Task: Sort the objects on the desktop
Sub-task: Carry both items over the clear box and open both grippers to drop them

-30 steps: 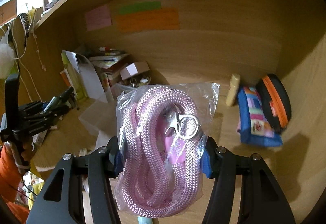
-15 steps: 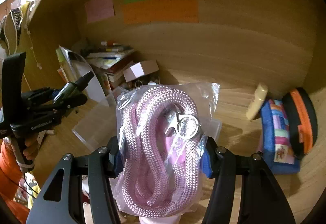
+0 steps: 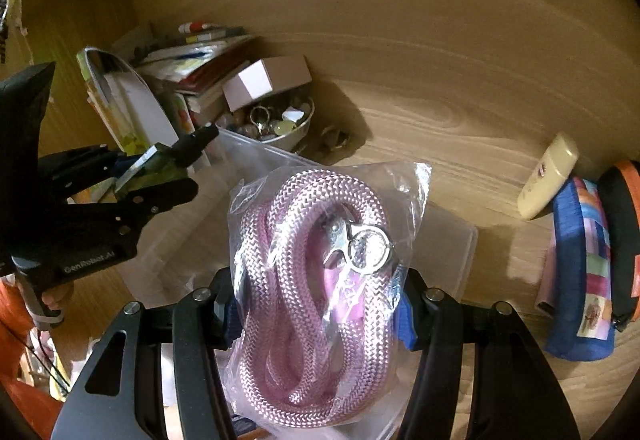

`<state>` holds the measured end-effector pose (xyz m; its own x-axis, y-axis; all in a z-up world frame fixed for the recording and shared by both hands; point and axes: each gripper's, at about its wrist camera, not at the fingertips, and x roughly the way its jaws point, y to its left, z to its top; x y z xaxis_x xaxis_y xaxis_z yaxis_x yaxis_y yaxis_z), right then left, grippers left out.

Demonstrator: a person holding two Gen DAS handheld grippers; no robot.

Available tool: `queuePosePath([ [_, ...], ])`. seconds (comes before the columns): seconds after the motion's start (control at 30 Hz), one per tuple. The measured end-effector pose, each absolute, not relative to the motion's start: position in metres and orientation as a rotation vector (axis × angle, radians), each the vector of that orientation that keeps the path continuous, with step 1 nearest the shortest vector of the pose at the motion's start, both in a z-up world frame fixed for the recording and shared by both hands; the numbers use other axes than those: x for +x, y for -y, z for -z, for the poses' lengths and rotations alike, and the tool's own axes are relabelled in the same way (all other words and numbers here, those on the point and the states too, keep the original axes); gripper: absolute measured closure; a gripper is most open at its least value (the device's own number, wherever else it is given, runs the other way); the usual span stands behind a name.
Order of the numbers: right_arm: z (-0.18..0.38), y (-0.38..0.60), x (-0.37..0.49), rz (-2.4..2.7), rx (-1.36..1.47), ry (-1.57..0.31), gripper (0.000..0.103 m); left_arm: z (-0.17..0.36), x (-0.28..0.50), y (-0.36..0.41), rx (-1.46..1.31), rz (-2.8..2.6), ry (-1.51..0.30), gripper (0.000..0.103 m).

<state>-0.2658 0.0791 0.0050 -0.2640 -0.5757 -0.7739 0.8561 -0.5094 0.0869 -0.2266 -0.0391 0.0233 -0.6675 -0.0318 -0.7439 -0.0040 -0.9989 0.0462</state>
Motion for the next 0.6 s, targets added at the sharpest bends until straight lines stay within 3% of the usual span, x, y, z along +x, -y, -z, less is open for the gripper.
queuePosePath([
  [0.6, 0.025, -0.052, -0.263, 1.881, 1.026, -0.650, 0.047, 0.004, -0.244, 0.034, 1.387, 2.835, 0.115, 0.062],
])
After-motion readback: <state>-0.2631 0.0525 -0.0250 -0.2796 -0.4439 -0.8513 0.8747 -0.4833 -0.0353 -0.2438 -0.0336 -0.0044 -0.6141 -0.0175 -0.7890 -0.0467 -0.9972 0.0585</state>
